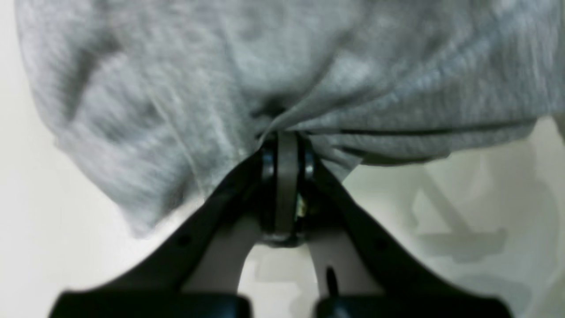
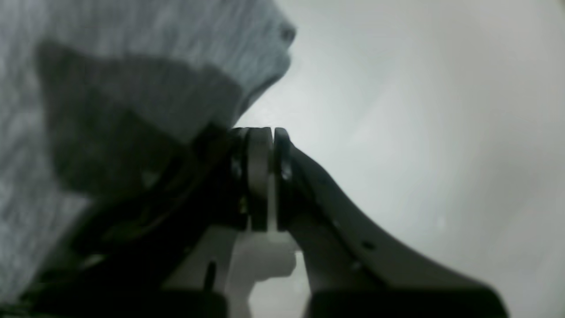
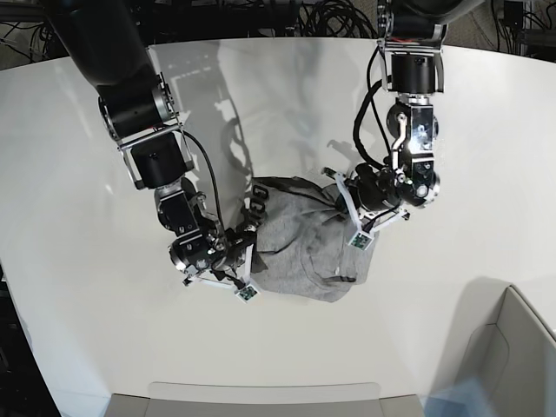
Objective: Fold the T-shirt properly
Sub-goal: 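Grasp the bundle with both grippers and press it into a compact fold, then carry the folded bundle with the left gripper to the table corner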
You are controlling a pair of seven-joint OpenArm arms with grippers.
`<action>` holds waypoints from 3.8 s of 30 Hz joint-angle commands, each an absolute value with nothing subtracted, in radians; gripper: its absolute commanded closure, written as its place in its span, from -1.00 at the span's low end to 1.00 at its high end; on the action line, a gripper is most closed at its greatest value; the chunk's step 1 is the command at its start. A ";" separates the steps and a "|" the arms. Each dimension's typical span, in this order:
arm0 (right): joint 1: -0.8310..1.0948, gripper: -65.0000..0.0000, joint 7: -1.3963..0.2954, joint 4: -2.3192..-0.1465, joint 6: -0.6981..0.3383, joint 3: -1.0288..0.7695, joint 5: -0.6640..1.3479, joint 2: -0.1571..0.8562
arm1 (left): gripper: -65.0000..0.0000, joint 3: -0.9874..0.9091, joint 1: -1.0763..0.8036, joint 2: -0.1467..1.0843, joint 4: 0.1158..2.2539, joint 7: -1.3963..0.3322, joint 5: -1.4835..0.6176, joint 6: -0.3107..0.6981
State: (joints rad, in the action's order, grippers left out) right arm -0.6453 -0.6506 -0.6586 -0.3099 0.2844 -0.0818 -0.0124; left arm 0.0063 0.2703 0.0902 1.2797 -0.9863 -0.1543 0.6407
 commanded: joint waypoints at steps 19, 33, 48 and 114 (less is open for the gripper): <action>-0.309 0.93 -0.905 -1.300 -0.343 0.478 -0.077 -0.045 | 1.00 0.008 0.532 0.150 1.029 -0.677 -0.140 0.406; -0.234 0.93 -0.898 -1.656 -0.334 0.286 -0.070 0.021 | 1.00 0.015 0.450 0.134 1.388 -0.773 -0.147 0.263; -0.509 0.93 -0.644 -0.975 -0.332 0.262 -0.068 -0.091 | 1.00 0.131 0.131 0.104 1.612 -0.809 -0.147 0.266; 0.094 0.93 -0.737 -1.821 -0.177 -0.073 -0.068 0.024 | 1.00 0.090 0.331 0.389 0.802 -0.553 -0.140 0.532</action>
State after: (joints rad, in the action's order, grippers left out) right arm 0.1081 -0.7601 -1.8000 -0.1791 -0.0746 -0.0746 0.0246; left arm 0.0891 0.3489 0.3702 0.8173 -0.4236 -0.2310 0.5705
